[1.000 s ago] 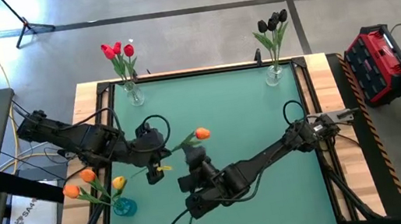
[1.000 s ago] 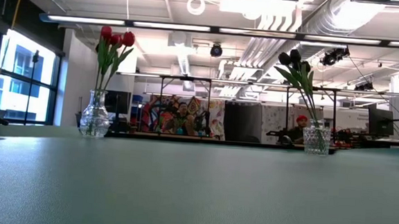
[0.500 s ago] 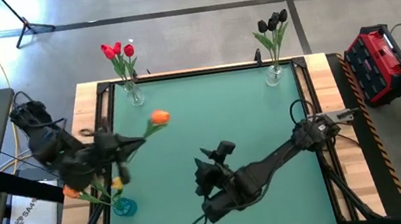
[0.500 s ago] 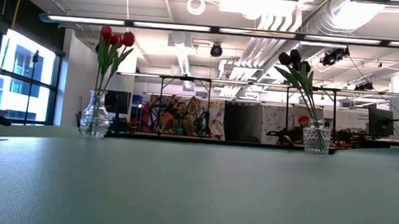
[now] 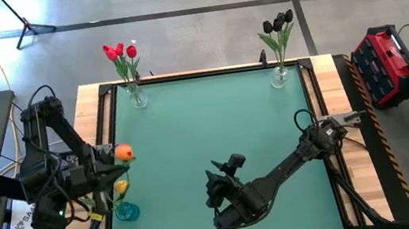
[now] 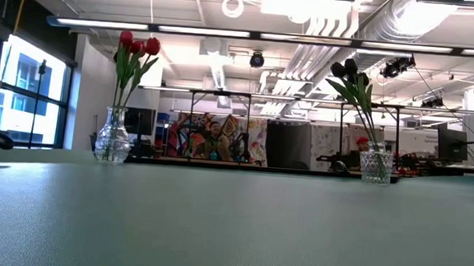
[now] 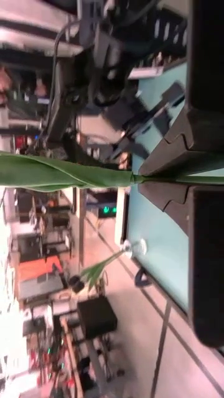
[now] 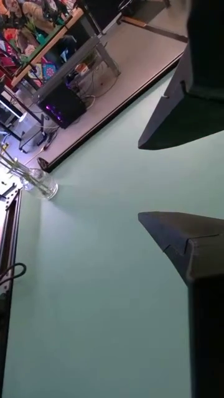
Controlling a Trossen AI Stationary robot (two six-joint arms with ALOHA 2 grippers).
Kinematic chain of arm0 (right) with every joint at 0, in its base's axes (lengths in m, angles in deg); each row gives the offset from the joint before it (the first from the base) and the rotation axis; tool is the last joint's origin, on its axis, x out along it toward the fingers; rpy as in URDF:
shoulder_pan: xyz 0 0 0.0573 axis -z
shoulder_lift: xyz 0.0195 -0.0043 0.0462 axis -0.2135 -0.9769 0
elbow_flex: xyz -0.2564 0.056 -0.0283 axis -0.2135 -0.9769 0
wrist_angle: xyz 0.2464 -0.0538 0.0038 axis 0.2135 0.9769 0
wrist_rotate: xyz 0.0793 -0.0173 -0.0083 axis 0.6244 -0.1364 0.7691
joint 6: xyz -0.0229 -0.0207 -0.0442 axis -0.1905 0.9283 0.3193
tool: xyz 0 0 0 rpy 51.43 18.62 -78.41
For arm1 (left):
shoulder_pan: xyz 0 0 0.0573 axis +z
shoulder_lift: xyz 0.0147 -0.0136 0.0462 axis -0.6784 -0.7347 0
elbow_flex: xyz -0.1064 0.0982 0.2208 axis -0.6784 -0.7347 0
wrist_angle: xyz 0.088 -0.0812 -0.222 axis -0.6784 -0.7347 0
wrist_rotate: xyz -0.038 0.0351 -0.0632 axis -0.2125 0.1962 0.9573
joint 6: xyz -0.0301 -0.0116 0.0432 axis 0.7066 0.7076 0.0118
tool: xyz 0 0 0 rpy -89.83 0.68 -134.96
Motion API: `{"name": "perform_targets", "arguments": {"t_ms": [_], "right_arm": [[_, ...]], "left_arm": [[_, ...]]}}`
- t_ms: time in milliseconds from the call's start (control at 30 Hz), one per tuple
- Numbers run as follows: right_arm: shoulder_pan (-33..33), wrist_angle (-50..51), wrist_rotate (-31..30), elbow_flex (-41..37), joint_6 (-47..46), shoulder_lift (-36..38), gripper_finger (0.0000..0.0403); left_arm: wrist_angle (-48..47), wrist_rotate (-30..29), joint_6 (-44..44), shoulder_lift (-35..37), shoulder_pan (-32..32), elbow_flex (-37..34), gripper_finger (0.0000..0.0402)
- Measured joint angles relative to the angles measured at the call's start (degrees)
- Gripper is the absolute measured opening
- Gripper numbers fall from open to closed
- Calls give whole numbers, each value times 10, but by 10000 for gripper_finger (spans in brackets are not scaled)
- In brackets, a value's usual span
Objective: Sort flowers into vase by color
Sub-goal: Put the orange tulip into the blue vase
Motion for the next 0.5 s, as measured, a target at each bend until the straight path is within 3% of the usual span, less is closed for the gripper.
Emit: {"name": "perform_targets", "arguments": {"t_ms": [200,300,500], "right_arm": [[1,-2,8,-6,-7,0,161],[3,-2,7,-6,-8,0,161],[12,-2,7,-6,2,0,161]], "left_arm": [[14,9,-18,-11,-38,-15,0],[50,-18,-49,-15,-54,-15,0],[192,-27,-246,-14,-60,10,0]]}}
